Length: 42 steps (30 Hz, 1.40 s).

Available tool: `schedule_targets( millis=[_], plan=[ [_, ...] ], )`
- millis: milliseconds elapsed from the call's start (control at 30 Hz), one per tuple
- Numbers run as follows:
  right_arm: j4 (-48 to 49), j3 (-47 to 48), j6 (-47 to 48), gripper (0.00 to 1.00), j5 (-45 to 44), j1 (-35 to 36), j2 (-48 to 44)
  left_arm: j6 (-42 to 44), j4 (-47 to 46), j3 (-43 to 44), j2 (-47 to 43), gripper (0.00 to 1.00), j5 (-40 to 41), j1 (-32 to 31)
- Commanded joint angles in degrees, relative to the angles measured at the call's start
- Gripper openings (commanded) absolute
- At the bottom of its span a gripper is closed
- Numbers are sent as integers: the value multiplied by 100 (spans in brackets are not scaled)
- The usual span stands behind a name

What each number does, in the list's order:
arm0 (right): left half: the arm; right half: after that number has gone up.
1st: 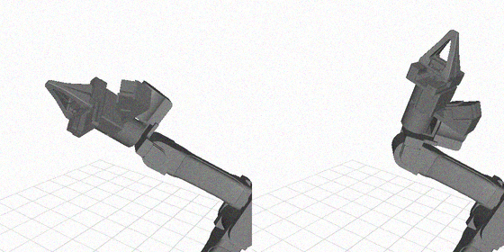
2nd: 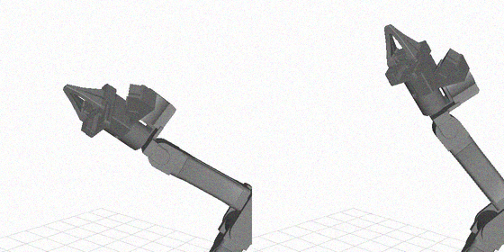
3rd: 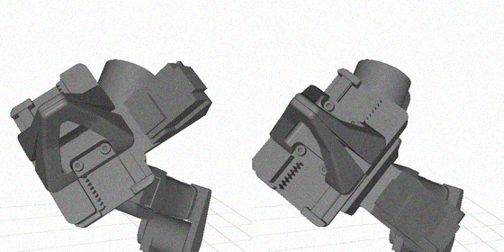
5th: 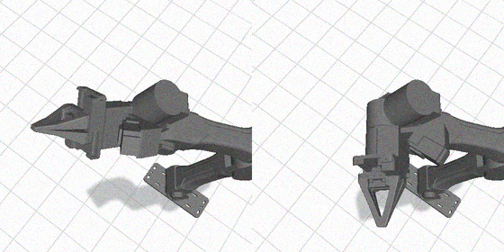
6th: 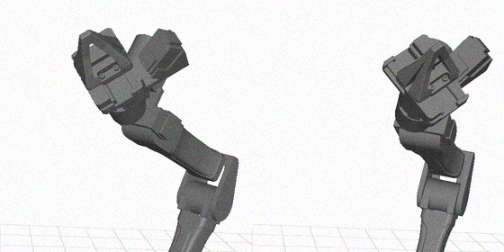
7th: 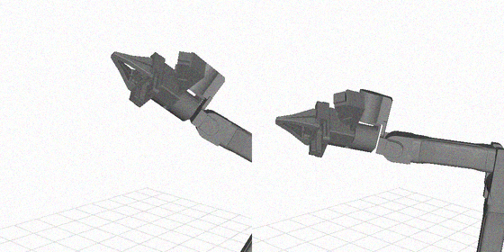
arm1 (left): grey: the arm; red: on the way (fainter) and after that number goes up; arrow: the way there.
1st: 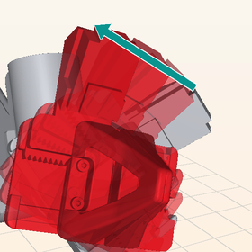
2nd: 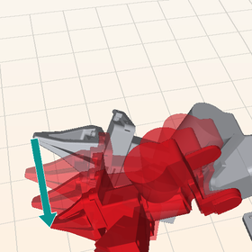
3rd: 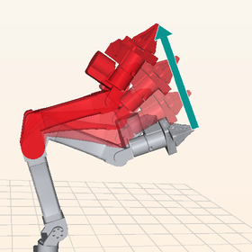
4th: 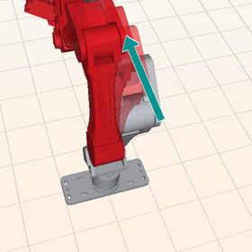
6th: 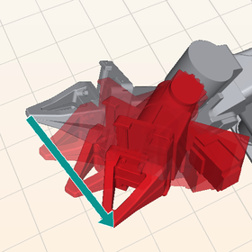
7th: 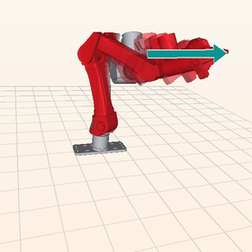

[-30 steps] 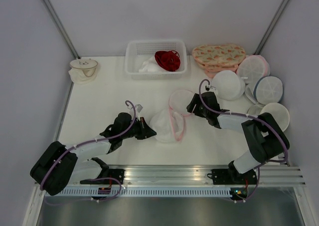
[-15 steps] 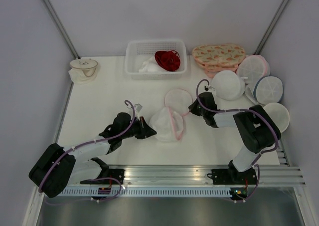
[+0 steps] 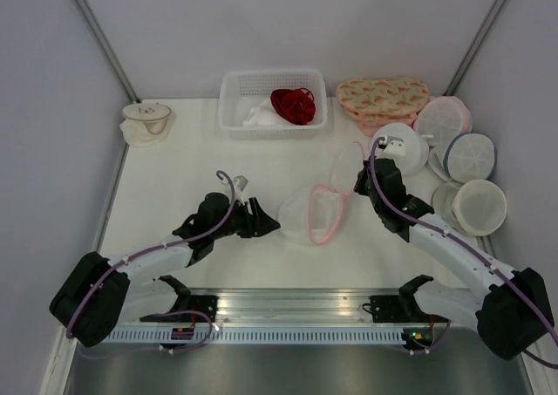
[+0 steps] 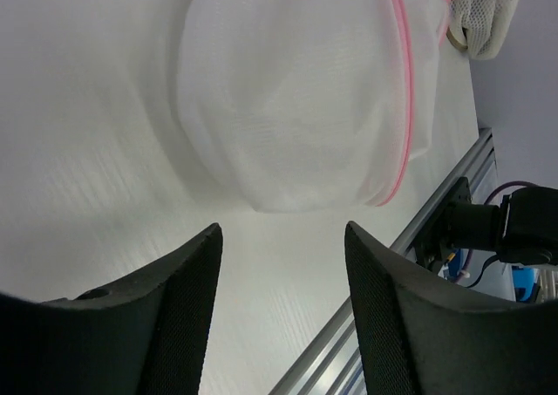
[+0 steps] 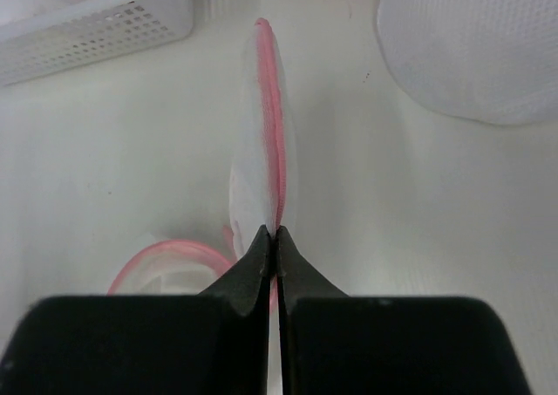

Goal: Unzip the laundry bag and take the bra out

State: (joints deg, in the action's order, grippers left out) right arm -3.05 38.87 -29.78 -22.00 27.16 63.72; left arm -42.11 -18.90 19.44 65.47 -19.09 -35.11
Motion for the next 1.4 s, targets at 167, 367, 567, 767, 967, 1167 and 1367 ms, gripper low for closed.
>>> schedule_targets(
  millis=[167, 367, 567, 767, 967, 1167, 1367],
  plan=[
    [-2015, 1025, 1343, 0, -1851, 2114, 419, -148, 508, 332, -359, 72, 695, 13],
    [-2244, 1245, 1598, 0, -2844, 3839, 1562, -210, 1282, 359, -1105, 78, 1380, 57],
    [-2060, 1298, 1992, 0, -3380, 5211, 2258, -456, 2354, 429, -1669, 81, 2190, 145],
    [-1280, 1132, 2485, 0, -3243, 6099, 2364, -764, 2821, 367, -2187, 83, 2638, 189],
    [-627, 842, 2872, 0, -1862, 6258, 1864, -790, 2944, 359, -2478, 84, 2735, 207],
    [-758, 876, 2794, 38, -527, 6258, 1635, -817, 2927, 367, -2548, 84, 2665, 207],
    [-952, 702, 2469, 82, 144, 6240, 1091, -808, 2927, 367, -2671, 85, 2648, 207]
  ],
)
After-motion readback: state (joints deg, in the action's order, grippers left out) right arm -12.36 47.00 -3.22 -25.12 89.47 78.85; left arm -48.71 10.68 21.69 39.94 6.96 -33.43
